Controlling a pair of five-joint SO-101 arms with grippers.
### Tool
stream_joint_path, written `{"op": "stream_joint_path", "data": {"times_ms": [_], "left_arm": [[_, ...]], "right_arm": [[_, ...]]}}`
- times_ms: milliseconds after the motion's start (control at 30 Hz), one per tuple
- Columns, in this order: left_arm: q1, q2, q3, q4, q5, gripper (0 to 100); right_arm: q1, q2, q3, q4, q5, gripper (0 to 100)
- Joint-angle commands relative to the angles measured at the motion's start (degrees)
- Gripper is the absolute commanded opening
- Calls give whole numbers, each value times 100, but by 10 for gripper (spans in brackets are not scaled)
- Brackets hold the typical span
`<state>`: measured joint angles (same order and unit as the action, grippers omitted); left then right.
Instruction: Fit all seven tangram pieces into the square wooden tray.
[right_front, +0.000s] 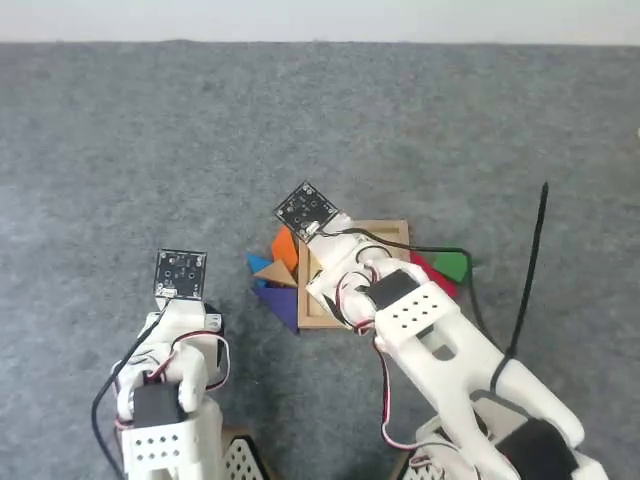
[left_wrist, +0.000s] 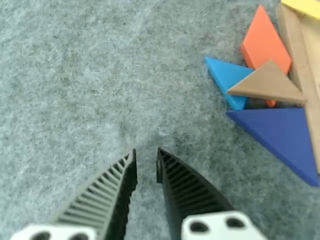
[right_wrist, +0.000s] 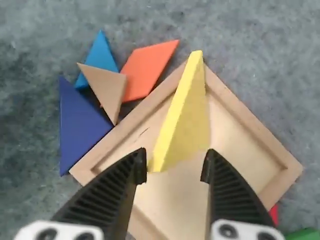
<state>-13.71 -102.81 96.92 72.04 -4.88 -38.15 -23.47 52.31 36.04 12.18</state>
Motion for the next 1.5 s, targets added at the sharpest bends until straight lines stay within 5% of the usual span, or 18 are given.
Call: {"op": "stream_joint_path", "data": {"times_ms": [0,300,533,700,1067,1467], "left_arm": [[-26,-123,-48,18,44,68],[-26,-123,-48,18,44,68],[-26,-123,-48,18,44,68],[-26,-123,-48,18,44,68],[-26,-123,-48,18,44,68],[-26,-123,-48,18,44,68]], "right_arm": [[-40,-57,-26,-66,79,176],[110,-259,-114,-303,79,175],[813,1675,-1310,-470,88,173],[576,2484,-1609,-374,299,173],[57,2475,-1600,681,334,173],[-338,1701,-1600,725,360,173]]}}
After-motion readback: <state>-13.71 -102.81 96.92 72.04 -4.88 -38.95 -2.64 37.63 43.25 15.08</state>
